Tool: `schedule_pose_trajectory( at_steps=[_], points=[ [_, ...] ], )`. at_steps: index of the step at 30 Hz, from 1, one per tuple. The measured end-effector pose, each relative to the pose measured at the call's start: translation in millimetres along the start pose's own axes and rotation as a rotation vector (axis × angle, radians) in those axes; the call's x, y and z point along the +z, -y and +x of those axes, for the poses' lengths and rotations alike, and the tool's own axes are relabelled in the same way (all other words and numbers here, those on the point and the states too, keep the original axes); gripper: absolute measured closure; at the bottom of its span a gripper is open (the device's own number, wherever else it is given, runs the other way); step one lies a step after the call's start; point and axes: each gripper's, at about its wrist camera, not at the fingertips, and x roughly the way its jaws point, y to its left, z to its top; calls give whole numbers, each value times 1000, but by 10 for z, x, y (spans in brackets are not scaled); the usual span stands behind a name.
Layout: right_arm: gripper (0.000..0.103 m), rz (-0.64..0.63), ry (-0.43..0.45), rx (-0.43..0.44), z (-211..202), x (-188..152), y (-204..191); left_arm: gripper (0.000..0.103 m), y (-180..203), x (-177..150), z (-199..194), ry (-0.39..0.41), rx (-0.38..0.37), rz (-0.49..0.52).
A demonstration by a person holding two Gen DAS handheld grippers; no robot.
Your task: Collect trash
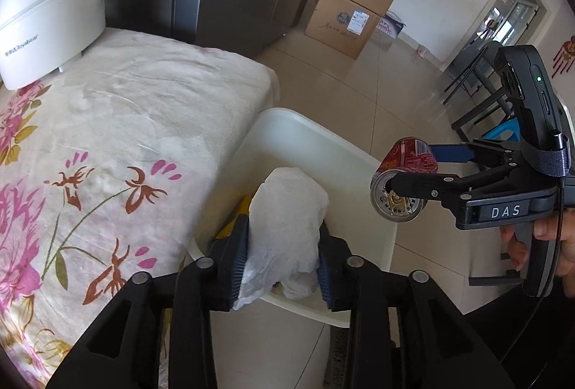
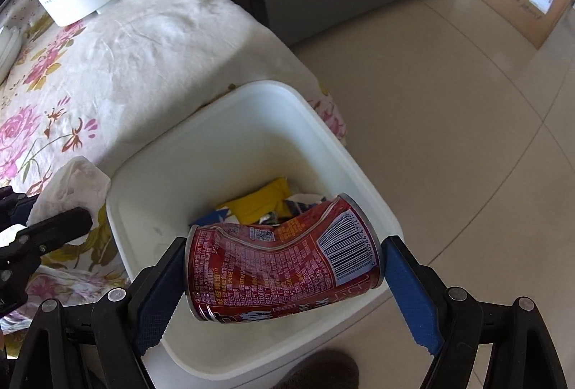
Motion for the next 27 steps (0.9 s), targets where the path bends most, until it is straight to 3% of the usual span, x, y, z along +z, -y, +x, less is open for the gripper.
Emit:
schedule_pose_trajectory(
  at_steps=[2,15,16,18,27],
  points=[
    [15,10,0,-4,-10,-16,59,28,12,2,12,9,37,2],
    [15,-21,-9,-14,75,0,-65,15,-301,-83,-268,18,155,-48],
    [14,-28,-1,-24,76,3,-89,13,-326,-102,-308,22,167,-57],
    [0,-45,23,-35,45,13,-122,10,-386,-143,-391,26,198,-81],
    [0,-58,82,-57,-125,-29,-317,10,-507,-373,-750,36,291,-167]
  ],
)
